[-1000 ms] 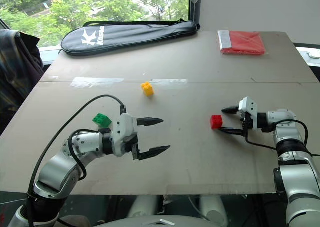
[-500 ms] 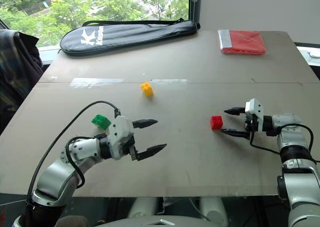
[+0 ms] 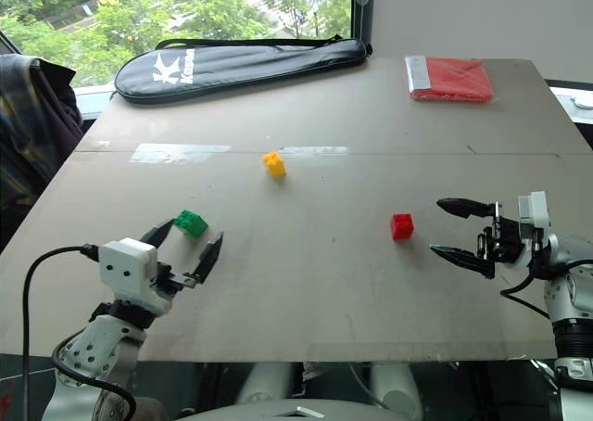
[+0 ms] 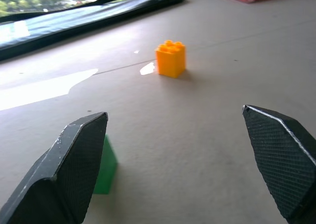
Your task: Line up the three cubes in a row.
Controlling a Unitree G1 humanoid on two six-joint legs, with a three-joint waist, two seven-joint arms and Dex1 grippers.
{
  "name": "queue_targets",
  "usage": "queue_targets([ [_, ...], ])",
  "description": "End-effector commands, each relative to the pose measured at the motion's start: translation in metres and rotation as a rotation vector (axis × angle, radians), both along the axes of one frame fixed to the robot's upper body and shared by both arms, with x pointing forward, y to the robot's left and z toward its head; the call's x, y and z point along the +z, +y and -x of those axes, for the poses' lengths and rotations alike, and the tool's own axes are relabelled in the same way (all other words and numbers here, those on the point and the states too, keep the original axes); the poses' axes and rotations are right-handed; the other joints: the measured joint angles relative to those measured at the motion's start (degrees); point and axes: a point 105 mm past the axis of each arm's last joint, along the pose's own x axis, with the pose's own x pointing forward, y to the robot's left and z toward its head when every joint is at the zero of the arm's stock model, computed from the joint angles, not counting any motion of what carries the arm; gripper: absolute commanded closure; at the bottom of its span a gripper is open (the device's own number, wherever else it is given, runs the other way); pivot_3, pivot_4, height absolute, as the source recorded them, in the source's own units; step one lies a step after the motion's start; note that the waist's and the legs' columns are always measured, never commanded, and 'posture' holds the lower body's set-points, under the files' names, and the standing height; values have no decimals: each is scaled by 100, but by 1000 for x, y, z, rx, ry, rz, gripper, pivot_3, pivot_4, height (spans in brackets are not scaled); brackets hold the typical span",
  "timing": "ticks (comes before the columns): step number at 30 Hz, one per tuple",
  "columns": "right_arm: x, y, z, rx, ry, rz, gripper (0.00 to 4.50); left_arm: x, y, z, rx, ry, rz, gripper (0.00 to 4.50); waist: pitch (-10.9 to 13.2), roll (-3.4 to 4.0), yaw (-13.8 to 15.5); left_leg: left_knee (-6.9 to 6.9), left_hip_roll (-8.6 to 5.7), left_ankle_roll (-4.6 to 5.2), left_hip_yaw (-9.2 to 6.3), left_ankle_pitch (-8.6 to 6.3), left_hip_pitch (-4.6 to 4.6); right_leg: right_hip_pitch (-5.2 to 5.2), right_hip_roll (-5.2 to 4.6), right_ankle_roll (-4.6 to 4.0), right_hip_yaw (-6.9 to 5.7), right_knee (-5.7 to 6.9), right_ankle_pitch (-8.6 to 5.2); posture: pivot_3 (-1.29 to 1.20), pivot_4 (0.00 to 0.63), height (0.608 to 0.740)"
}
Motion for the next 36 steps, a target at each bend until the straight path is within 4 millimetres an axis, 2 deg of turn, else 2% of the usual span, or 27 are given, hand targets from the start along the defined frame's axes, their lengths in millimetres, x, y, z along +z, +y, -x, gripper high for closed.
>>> queue_targets([
  [1,19,4,12,79,-63,-12,49,-2,14,5,101,-23,-11,0,1,-4,-12,0,0,0,1,-1,-1,0,-1,0,1,-1,0,0,150,708],
  [4,23,10,11,73,-62,-17,49,-15,26,1,149,10,-31,0,3,-6,-5,-4,-6,0,-3,-1,-3,-4,5,1,-3,-2,0,0,150,708],
  [10,24,14,10,58,-70,-21,49,-20,33,-13,198,4,-25,0,5,-11,23,-2,-4,0,-8,-1,-5,-4,8,0,-9,-1,0,0,150,708],
  [21,22,17,6,41,-78,-34,49,-42,38,-40,72,132,-13,0,6,-14,13,-4,-2,0,-9,-1,-7,-5,7,6,-15,1,3,0,150,708],
  [24,21,18,7,36,-80,-33,0,-47,40,-43,31,158,-10,881,6,-13,9,-4,-2,0,-7,-1,-7,-5,5,7,-13,-1,4,0,150,708],
  [27,21,18,8,30,-82,-33,0,-49,41,-43,12,169,4,2202,5,-11,10,-4,0,0,-8,-1,-5,-5,2,7,-14,1,4,0,150,708],
  [29,20,18,8,24,-85,-32,0,-50,42,-43,5,176,20,3269,5,-11,12,-4,3,0,-7,-1,-3,-5,0,6,-13,3,3,0,150,708],
  [33,21,19,9,12,-91,-35,0,-51,45,-45,-13,188,9,3319,5,-11,14,-4,4,0,-7,-1,-1,-4,-1,6,-13,7,4,0,150,708],
  [36,22,18,11,0,-91,-34,0,-44,34,-51,-137,182,-30,3319,5,-11,23,-4,2,0,-8,-1,-1,-4,1,6,-15,9,3,0,150,708],
])
